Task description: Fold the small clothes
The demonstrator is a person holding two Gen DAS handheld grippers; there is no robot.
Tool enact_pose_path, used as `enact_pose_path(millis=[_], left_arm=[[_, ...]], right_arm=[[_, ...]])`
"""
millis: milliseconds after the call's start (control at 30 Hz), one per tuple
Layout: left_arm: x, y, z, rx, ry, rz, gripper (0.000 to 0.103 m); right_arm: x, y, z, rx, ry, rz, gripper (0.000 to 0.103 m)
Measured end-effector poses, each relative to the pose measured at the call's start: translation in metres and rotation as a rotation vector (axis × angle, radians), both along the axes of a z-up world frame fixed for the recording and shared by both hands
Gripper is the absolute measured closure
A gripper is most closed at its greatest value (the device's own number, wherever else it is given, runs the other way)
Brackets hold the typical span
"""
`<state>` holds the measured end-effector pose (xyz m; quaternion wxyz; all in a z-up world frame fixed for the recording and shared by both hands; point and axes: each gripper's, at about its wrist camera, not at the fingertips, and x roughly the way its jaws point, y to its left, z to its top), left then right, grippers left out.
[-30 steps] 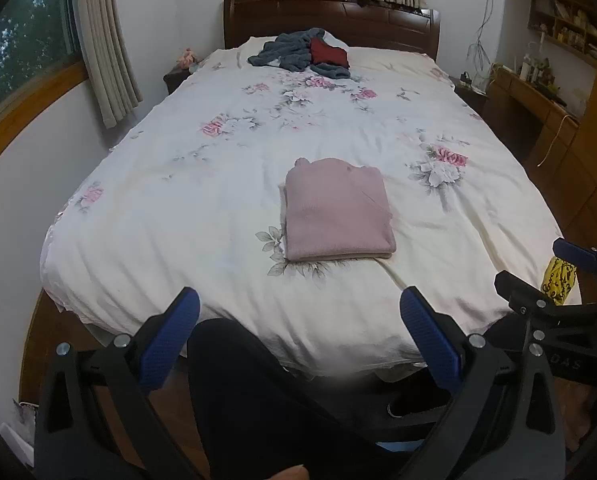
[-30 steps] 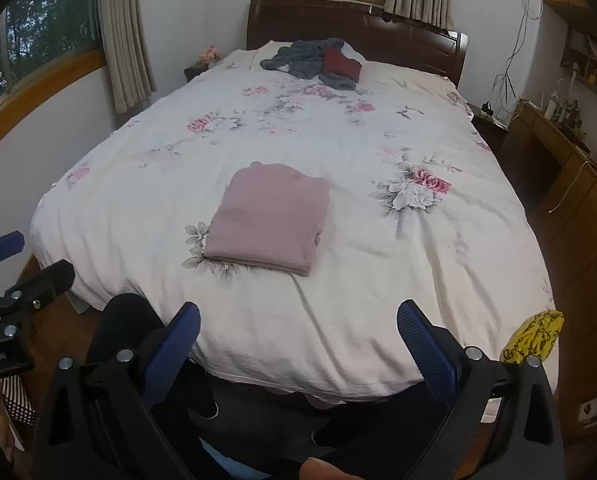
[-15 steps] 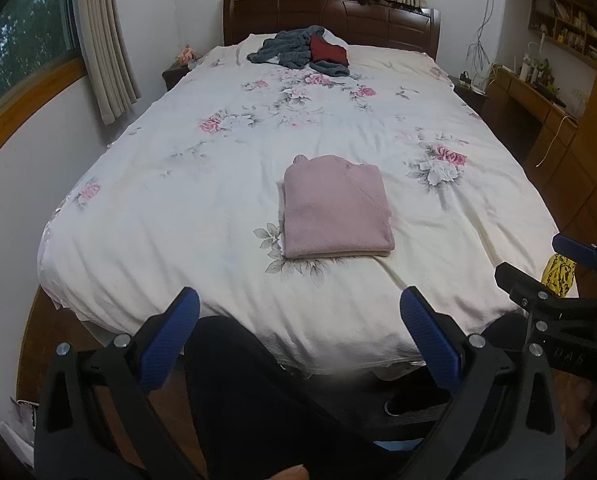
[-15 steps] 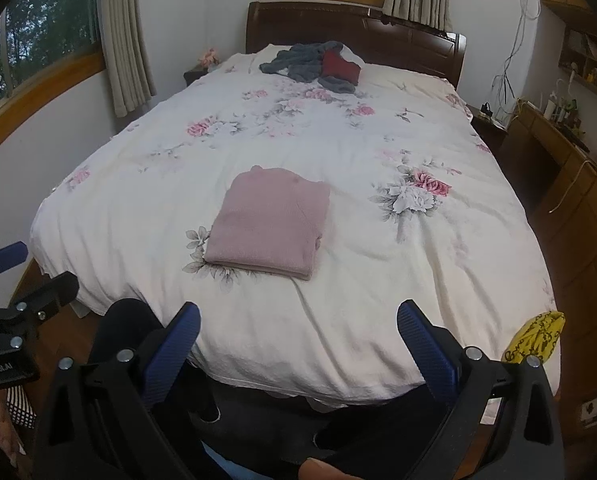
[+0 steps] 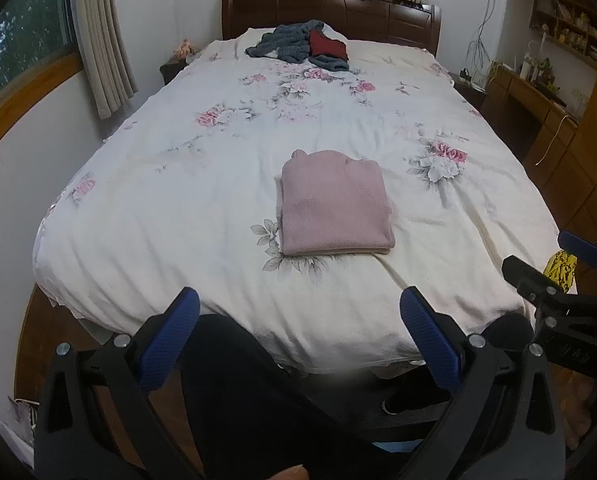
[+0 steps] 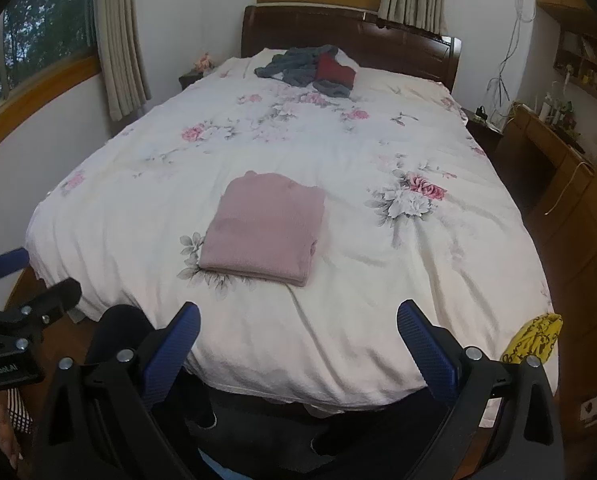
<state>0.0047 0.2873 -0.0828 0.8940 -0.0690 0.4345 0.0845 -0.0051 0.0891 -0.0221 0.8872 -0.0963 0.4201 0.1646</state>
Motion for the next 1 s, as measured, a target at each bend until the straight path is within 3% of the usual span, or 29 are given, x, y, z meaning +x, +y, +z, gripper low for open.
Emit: enact_pose_path(millis=[1000], left_arm=[[0.022, 0.015, -0.006, -0.006, 0.021, -0.011, 0.004]], right_arm=[[0.015, 0.006, -0.006, 0.000, 0.021, 0.003, 0.004]])
